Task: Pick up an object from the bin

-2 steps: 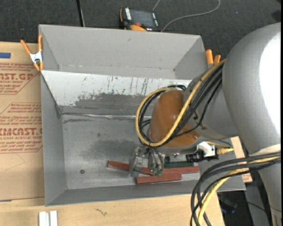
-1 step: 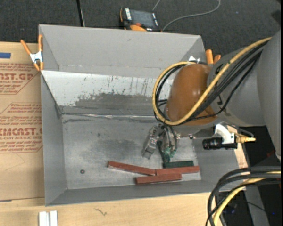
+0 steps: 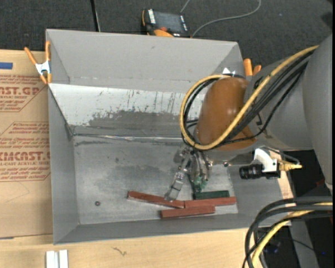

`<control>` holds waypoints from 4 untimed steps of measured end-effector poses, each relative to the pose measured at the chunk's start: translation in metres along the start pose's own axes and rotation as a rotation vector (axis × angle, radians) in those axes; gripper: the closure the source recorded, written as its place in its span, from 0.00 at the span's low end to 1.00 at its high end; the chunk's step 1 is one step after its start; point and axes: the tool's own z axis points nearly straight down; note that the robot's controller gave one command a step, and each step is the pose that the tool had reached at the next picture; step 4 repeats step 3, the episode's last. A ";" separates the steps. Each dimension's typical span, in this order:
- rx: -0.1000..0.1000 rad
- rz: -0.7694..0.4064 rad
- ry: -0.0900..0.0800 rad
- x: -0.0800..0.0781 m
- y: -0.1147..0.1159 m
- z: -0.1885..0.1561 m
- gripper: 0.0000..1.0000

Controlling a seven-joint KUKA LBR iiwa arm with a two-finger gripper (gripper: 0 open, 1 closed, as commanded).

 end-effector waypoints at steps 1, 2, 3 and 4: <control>0.002 -0.086 0.008 0.037 0.047 0.082 0.00; -0.001 -0.082 0.000 0.033 0.046 0.078 1.00; -0.005 -0.106 -0.008 0.018 0.036 -0.066 1.00; -0.005 -0.106 -0.008 0.018 0.036 -0.066 1.00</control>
Offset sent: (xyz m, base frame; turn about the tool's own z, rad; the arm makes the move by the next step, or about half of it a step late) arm -0.0114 0.0544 -0.0775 -0.0807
